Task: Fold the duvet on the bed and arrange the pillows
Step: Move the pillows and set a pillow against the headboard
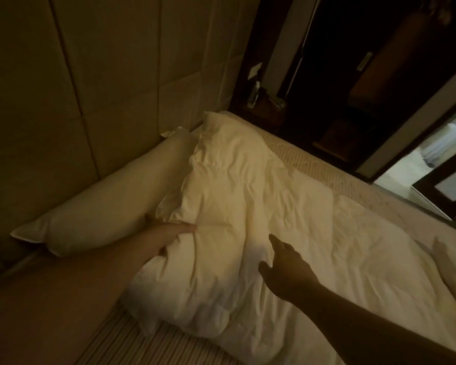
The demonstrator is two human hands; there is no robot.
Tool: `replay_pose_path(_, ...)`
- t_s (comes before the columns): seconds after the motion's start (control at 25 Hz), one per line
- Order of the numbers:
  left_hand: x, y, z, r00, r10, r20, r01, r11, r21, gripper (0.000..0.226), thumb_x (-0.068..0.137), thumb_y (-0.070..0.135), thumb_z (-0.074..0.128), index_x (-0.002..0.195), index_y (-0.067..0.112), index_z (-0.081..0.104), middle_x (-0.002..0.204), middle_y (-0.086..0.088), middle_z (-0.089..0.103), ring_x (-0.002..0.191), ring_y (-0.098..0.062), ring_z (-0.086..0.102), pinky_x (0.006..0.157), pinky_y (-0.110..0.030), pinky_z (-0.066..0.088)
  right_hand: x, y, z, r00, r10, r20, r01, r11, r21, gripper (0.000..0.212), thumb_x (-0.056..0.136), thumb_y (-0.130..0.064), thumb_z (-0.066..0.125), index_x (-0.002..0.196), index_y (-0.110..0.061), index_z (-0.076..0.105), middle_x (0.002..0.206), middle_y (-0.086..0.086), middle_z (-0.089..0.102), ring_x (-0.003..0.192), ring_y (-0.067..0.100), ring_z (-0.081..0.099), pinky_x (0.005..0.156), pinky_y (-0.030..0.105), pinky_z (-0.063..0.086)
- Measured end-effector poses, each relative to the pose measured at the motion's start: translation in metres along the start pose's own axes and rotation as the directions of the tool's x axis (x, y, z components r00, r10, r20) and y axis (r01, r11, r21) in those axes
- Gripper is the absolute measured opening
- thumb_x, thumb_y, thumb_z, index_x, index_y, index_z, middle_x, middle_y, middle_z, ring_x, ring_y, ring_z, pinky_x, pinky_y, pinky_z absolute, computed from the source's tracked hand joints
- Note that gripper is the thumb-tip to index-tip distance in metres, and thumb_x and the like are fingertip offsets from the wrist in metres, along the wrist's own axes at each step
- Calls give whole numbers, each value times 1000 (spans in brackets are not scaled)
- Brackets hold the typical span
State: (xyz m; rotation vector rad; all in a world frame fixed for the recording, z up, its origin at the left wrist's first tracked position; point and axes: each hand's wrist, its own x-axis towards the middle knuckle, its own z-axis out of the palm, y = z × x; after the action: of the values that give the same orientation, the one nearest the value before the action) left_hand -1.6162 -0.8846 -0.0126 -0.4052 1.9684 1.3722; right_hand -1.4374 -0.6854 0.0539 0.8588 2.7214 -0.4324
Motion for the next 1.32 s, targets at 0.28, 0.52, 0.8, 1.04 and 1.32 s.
replay_pose_path(0.28, -104, 83, 126, 922, 356, 152, -367, 929, 55, 75, 65, 25, 79, 133, 14, 50, 123, -6, 55, 103, -26, 57, 78, -33, 50, -24, 80, -94, 994, 18, -104, 1, 982, 187, 71, 95, -56, 44, 154, -30, 15, 155, 2, 34, 134, 24, 43, 108, 41, 39)
replay_pose_path(0.52, -225, 96, 346, 688, 517, 508, -719, 582, 381, 47, 97, 27, 53, 140, 13, 42, 139, -10, 50, 119, -20, 53, 102, -27, 43, -60, 224, -170, 938, 128, -322, 47, 873, 485, 67, 90, -62, 51, 149, -36, 32, 144, 2, 47, 127, 22, 49, 98, 34, 41)
replay_pose_path(0.8, -312, -6, 533, 432, 158, 888, -900, 128, 416, 59, 91, 34, 63, 145, 20, 42, 145, -8, 47, 132, -24, 46, 104, -27, 38, -74, 416, -137, 849, 527, -46, -395, 689, 608, 141, 51, -70, 81, 152, -36, -12, 153, 19, 19, 138, 40, 28, 112, 50, 32)
replay_pose_path(1.04, -234, -24, 494, 457, 819, 346, -830, 253, 497, 47, 88, 47, 47, 120, 20, 67, 120, -6, 66, 112, -29, 58, 94, -33, 46, -66, 505, -39, 708, 698, 108, -604, 519, 604, 106, 71, -64, 70, 147, -11, 17, 133, 17, 47, 113, 38, 55, 92, 46, 53)
replay_pose_path(1.32, -112, -50, 419, 952, 279, -127, -172, 828, 533, 123, 48, 97, 42, 143, 17, 42, 140, -19, 50, 124, -41, 49, 105, -50, 39, -28, 505, 9, 648, 749, 139, -535, 318, 783, 129, 56, -77, 71, 152, -15, 11, 149, 16, 36, 133, 39, 38, 109, 51, 36)
